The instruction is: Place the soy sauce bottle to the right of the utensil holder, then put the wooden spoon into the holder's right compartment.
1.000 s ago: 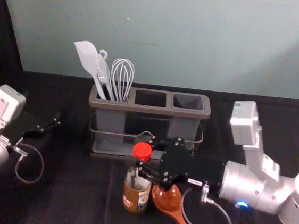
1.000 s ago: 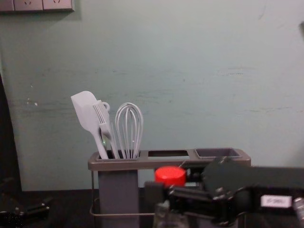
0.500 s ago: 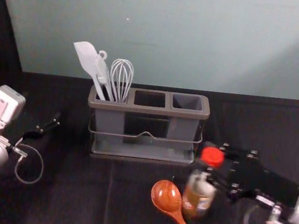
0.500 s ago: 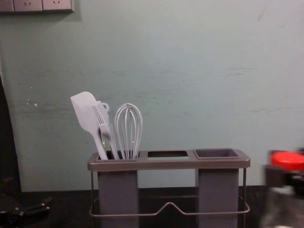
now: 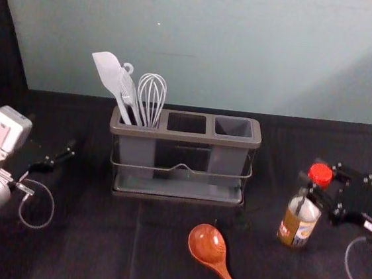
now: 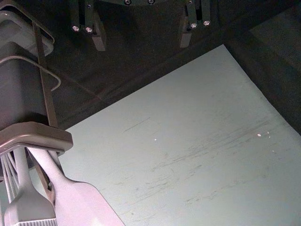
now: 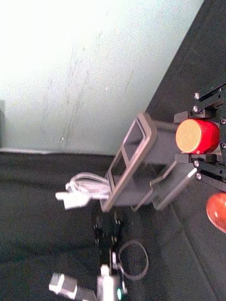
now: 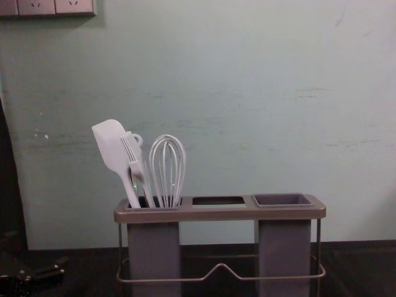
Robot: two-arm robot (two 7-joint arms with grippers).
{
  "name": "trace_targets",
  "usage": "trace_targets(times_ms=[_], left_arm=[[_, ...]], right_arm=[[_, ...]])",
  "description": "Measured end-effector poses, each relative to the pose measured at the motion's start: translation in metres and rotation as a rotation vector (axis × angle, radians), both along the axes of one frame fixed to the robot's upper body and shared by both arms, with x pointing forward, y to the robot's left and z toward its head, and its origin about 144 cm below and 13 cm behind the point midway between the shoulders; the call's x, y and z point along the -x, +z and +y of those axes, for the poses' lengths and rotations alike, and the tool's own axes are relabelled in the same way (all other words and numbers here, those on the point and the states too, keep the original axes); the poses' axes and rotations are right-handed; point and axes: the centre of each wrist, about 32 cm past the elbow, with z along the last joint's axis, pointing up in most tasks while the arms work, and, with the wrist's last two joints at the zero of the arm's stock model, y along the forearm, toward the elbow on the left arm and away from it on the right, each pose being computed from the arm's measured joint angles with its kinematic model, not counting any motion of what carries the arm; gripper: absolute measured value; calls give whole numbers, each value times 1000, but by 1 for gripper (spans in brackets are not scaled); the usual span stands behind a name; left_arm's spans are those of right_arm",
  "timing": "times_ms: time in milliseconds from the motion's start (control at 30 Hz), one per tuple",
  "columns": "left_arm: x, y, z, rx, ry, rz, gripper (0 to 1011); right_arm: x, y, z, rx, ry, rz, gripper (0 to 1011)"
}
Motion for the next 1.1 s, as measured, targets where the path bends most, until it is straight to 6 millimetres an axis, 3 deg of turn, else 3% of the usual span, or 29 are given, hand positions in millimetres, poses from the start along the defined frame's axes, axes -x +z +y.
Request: trace_targets(times_ms=[567,1100], left_arm=[[0,0,0,0,0,0,1011],[0,0,0,0,0,0,1012]], right_arm=[[-60,-3,14,-19,-42,32,392],[-86,-3,17,-44,-34,45,392]])
